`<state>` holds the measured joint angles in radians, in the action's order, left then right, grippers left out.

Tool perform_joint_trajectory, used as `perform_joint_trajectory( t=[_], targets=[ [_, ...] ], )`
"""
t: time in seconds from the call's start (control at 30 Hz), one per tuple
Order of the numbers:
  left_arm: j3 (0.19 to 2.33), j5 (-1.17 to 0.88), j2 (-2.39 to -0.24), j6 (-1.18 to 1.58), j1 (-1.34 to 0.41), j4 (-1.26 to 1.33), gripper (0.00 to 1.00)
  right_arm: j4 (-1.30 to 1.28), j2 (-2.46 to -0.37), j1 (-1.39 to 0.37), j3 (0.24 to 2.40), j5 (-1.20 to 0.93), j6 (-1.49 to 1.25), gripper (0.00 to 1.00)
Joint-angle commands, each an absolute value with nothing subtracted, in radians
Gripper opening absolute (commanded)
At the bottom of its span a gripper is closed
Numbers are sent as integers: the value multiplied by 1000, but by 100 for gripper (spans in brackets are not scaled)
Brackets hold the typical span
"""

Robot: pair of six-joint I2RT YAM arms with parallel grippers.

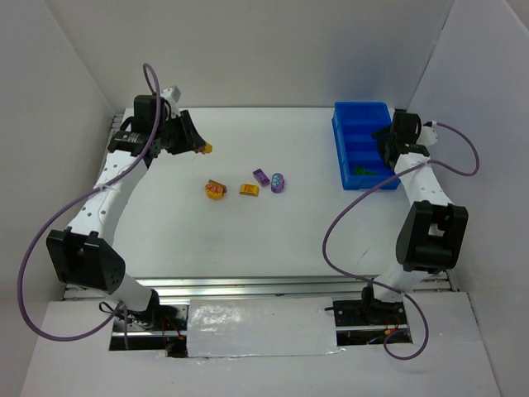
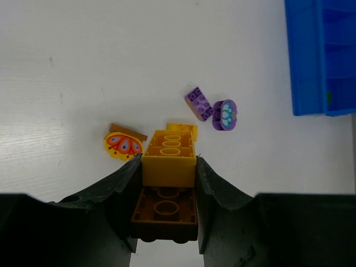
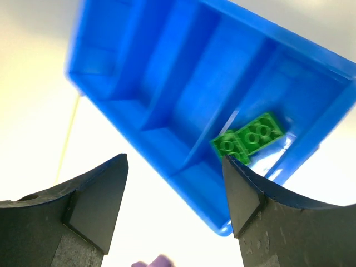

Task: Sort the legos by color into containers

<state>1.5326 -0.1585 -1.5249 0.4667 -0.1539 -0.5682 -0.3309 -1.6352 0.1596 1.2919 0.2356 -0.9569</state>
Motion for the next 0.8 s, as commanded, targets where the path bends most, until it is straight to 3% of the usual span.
perform_joint_trajectory(
  t=[0.0, 0.27, 0.77],
  targets=[
    [1577, -322, -1513, 442, -164, -508, 0, -328, -1542, 156, 1348, 200, -907, 76],
    [1505, -532, -1439, 433, -218, -422, 0, -267, -1442, 120, 1348, -214, -668, 76],
    [1408, -644, -1349, 405, -281, -430, 0, -311, -1194, 5, 1212, -488, -571, 76]
  ],
)
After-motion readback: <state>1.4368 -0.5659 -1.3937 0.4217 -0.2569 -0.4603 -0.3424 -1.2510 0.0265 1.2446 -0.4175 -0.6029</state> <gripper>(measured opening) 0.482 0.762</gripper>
